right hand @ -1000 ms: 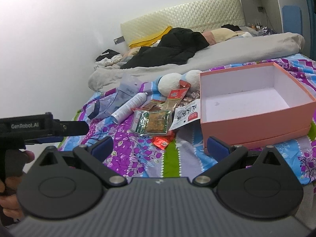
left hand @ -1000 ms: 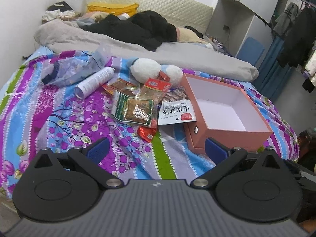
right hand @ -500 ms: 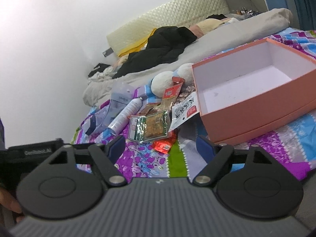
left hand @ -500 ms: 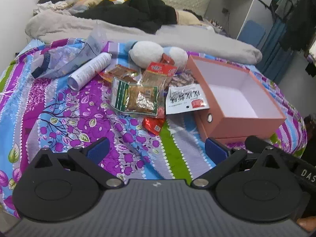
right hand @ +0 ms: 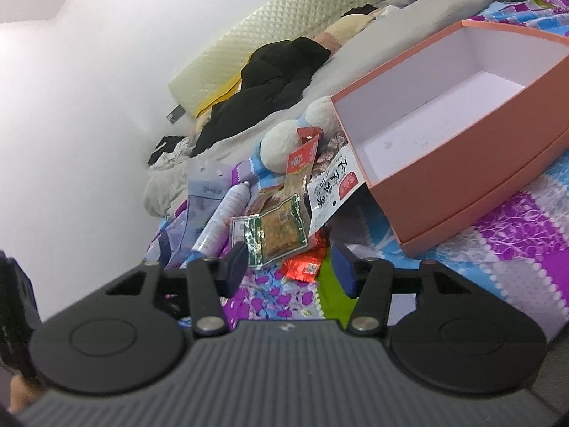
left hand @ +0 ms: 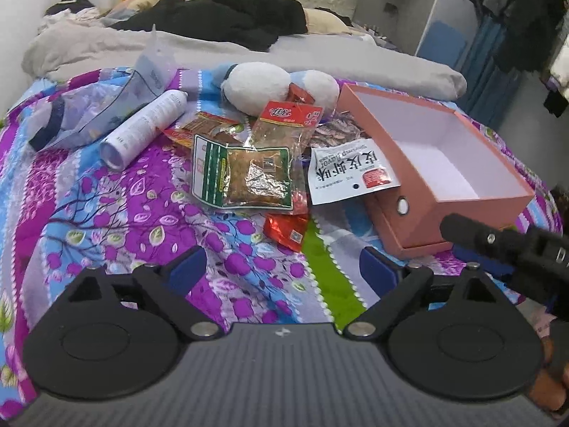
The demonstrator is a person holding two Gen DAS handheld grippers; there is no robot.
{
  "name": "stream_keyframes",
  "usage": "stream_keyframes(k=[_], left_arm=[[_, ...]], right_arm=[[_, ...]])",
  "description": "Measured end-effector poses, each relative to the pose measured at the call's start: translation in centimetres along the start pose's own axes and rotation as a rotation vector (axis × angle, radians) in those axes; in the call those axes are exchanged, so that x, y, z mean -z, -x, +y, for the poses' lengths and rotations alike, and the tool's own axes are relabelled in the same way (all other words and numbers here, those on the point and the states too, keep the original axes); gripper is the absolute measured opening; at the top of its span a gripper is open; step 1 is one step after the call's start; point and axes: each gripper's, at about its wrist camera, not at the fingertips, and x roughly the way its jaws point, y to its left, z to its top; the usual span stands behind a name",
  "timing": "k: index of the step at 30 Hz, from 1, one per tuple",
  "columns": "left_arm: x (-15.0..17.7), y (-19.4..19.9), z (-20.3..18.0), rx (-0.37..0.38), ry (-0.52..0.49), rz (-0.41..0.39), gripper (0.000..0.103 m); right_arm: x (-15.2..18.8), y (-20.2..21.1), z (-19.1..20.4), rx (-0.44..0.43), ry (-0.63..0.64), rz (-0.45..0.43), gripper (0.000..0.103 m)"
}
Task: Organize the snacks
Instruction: 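Grasp the red foil candy with the left gripper while the right gripper reaches toward the dried shrimp pack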
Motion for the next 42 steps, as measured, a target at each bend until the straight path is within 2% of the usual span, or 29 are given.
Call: stream_keyframes(k=[4, 7, 10, 15, 20, 25, 29, 34, 37, 39, 40, 42], left_arm=[[0.0, -3.4, 1.2, 0.073, 0.019, 0.038, 0.087], [-0.1, -5.6, 2.0, 0.079, 0.039, 0.047, 0.079], [-0.5, -7.6, 3.2, 0.109, 0.075, 0.055, 0.068], [-1.0, -10.6, 4.8, 0.189, 0.143, 0.087, 0.058], [-1.2, -13.5, 5.5, 0.219, 0.189, 0.135, 0.049], [-1.2, -15.3, 6.1, 0.243, 0.236, 0.162, 0.045], [-1.3, -16.4, 6.6, 0.259, 0.257, 0.175, 0.032], [-1.4, -17.1, 6.7, 0.296, 0.276, 0.169, 0.029], [-1.5, -17.8, 6.4, 0.288, 0.261, 0.188, 0.02], [-1.5, -18.4, 6.3, 0.292, 0.265, 0.195, 0.016], [-1.6, -18.5, 6.3, 0.3, 0.27, 0.194, 0.015], [-1.6, -18.5, 6.2, 0.303, 0.266, 0.193, 0.012]], right_arm=[[0.0, -2.0, -0.4, 0.014, -0.061, -0.007, 0.048], [-0.1, -3.7, -0.7, 0.035, -0.087, -0.011, 0.043], [-0.1, -5.4, -1.1, 0.053, -0.116, -0.007, 0.042], [0.0, -7.9, -1.6, 0.067, -0.16, 0.013, 0.041], [-0.1, -9.9, -1.5, 0.082, -0.199, 0.019, 0.041], [-0.3, -12.0, -1.7, 0.122, -0.227, 0.028, 0.041], [-0.1, -13.5, -2.0, 0.151, -0.203, 0.041, 0.041], [-0.4, -14.6, -2.3, 0.17, -0.208, 0.024, 0.041], [-0.8, -15.2, -2.1, 0.173, -0.208, 0.004, 0.041], [-1.0, -15.8, -2.0, 0.182, -0.208, -0.001, 0.035], [-1.1, -16.0, -2.1, 0.187, -0.212, -0.002, 0.027], [-1.2, -16.4, -2.2, 0.199, -0.212, -0.005, 0.023]])
